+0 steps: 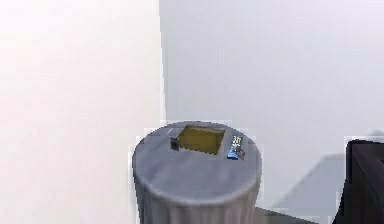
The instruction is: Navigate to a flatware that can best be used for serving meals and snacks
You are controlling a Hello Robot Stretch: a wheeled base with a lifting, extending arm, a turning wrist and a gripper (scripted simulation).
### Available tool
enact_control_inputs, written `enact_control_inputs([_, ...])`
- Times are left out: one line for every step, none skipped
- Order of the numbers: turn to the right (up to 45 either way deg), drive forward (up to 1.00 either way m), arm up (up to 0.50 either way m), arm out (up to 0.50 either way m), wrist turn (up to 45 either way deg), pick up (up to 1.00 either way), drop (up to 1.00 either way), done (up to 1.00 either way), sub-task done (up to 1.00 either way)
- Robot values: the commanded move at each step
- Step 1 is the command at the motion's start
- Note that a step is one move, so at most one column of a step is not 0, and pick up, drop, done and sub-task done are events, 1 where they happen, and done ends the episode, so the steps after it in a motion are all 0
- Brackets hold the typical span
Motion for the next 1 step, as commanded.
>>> enact_control_inputs([0.0,0.00,0.00,0.00,0.0,0.00,0.00,1.00,0.00])
